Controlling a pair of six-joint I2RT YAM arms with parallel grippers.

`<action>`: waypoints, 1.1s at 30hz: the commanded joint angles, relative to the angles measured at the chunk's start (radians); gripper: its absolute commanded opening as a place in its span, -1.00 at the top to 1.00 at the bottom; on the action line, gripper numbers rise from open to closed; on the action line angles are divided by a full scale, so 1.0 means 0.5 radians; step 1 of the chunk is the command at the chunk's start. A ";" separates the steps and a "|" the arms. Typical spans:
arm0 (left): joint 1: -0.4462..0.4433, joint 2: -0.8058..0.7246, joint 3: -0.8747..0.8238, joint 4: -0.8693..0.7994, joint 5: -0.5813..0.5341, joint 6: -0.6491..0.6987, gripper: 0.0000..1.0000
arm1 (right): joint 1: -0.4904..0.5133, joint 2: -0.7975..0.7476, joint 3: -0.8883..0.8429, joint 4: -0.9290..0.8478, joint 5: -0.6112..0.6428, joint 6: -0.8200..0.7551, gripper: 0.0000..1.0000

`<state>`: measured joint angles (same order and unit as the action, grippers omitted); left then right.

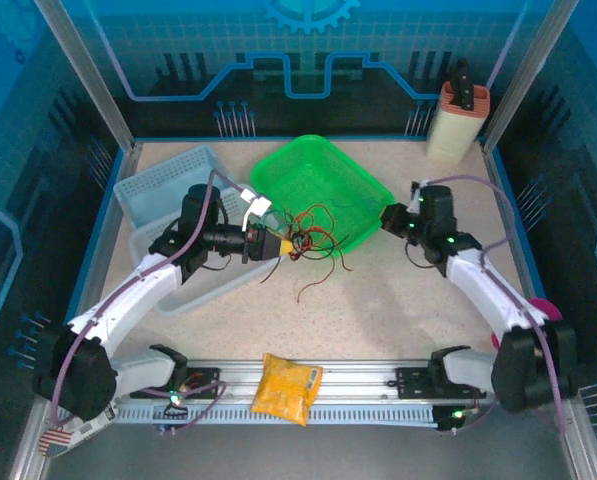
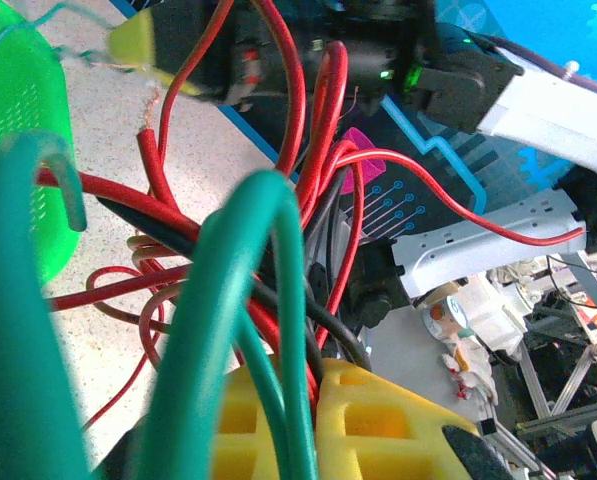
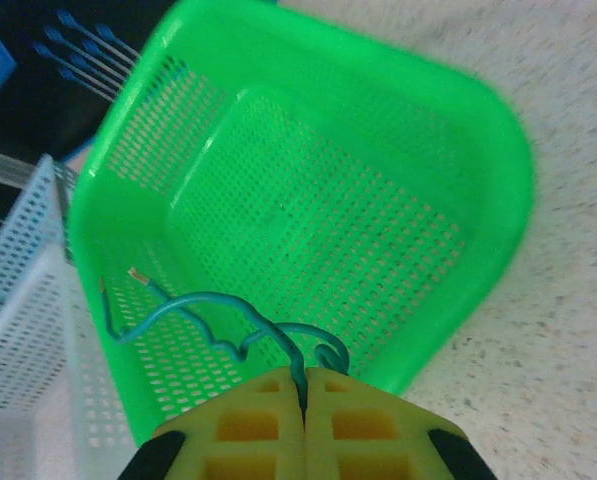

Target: Untangle the cables

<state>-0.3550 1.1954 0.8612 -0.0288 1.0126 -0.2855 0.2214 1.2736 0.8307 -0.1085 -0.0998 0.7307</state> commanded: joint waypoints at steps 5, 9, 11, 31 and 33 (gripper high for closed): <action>0.026 -0.044 -0.023 0.109 0.092 0.027 1.00 | 0.198 0.432 0.304 0.285 0.275 0.036 0.83; 0.029 -0.008 -0.011 0.108 0.113 0.031 1.00 | 0.212 0.547 0.351 0.316 0.188 0.034 -0.17; 0.029 -0.005 -0.002 0.087 0.116 0.048 1.00 | 0.223 0.470 0.332 0.306 0.191 -0.025 -0.44; -0.565 0.332 0.076 -0.043 -0.769 0.536 1.00 | -0.416 -1.002 -0.063 -1.046 -0.933 -0.672 -0.60; -0.575 0.359 0.065 -0.060 -0.889 0.591 1.00 | -0.413 -1.027 -0.102 -1.024 -1.128 -0.685 -0.59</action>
<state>-0.6266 1.3643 0.8631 -0.0536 0.6704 -0.0731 0.0235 0.7765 0.7780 -0.5076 -0.4866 0.4473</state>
